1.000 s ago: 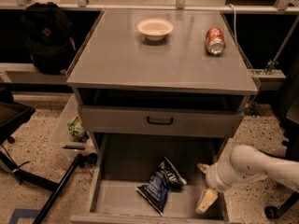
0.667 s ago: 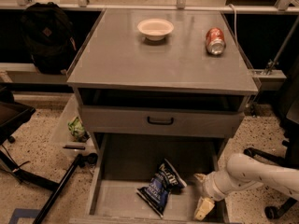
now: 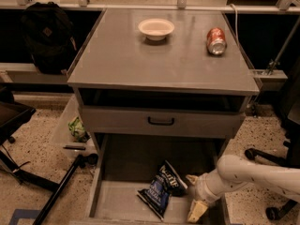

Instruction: Pick blue chip bag from middle drawer and place on counter

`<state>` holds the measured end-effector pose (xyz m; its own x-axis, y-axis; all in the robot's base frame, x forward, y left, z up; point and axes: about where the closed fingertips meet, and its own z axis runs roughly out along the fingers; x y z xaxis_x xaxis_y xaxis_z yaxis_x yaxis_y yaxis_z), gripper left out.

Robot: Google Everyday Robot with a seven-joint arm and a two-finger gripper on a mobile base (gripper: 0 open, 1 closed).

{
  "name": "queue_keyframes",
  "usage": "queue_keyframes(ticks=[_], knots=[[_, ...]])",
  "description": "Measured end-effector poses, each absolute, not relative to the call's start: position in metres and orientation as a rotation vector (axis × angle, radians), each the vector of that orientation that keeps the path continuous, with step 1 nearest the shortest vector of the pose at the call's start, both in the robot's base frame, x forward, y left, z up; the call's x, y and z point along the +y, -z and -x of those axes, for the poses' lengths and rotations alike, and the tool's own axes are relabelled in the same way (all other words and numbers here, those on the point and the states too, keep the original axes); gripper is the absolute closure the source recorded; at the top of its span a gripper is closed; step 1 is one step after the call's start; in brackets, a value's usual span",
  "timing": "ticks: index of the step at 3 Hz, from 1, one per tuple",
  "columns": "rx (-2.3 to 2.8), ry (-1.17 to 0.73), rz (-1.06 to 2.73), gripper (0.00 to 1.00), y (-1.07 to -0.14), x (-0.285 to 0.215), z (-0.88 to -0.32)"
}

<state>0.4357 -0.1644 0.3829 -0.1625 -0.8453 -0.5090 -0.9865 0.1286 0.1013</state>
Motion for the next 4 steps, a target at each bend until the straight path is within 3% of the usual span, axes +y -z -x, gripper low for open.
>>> queue_keyframes(ticks=[2,3,4], knots=[[2.023,-0.595,1.855,0.00,-0.385,-0.140,-0.429],[1.922,-0.632,1.911,0.00,-0.396,-0.112,-0.464],[1.921,-0.633,1.911,0.00,-0.396,-0.112,-0.464]])
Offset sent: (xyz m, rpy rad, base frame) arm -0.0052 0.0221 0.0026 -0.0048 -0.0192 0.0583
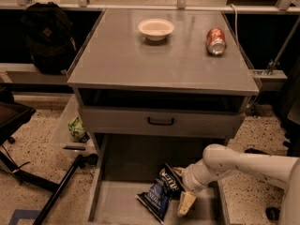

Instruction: Pick blue chip bag from middle drawer and place on counter

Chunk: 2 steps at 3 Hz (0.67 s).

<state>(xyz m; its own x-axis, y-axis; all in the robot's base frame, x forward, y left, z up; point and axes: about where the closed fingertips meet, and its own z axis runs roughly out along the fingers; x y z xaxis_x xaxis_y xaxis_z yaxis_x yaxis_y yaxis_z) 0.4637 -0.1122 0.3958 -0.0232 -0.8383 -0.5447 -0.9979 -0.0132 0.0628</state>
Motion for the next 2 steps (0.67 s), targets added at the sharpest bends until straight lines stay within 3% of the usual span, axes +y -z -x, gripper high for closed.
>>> queue_keyframes(ticks=[2], knots=[[1.870,-0.698,1.859,0.00,-0.355,-0.098,-0.464]])
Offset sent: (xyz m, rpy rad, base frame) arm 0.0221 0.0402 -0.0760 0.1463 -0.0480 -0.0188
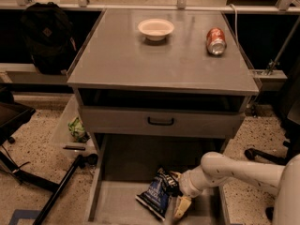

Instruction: Pick blue chip bag from middle drawer and place on counter

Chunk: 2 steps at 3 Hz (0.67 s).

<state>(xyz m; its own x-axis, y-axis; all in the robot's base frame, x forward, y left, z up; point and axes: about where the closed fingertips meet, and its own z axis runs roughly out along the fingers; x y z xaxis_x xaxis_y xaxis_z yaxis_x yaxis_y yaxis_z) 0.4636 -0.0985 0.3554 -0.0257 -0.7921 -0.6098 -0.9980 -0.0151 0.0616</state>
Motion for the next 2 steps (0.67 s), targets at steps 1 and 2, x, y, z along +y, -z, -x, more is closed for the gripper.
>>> queue_keyframes(ticks=[1,2], knots=[[1.870,-0.698,1.859,0.00,-0.3554,-0.0984,-0.4636],[1.870,-0.698,1.859,0.19,-0.3554,-0.0984,-0.4636]])
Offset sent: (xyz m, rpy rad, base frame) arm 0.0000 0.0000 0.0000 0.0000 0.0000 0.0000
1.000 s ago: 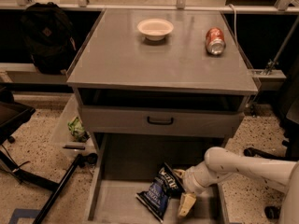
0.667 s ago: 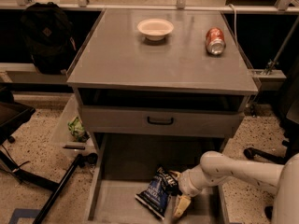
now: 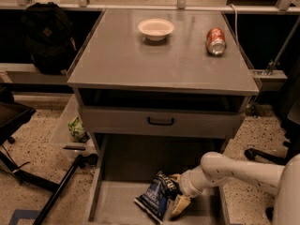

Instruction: Pick blue chip bag from middle drawer and place on counter

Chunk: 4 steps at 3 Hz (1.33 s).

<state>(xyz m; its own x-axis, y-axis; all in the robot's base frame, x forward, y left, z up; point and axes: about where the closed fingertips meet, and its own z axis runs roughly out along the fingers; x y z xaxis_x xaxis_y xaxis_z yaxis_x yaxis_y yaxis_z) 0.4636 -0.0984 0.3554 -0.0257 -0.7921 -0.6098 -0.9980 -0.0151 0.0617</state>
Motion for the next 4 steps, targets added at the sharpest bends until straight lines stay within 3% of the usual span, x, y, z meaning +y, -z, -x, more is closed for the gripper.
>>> queue_keyframes(ticks=[3,4], knots=[[1.871,-0.685,1.793,0.89,-0.370,-0.119,-0.461],[1.875,-0.662,1.766,1.00,-0.379,-0.130,-0.460]])
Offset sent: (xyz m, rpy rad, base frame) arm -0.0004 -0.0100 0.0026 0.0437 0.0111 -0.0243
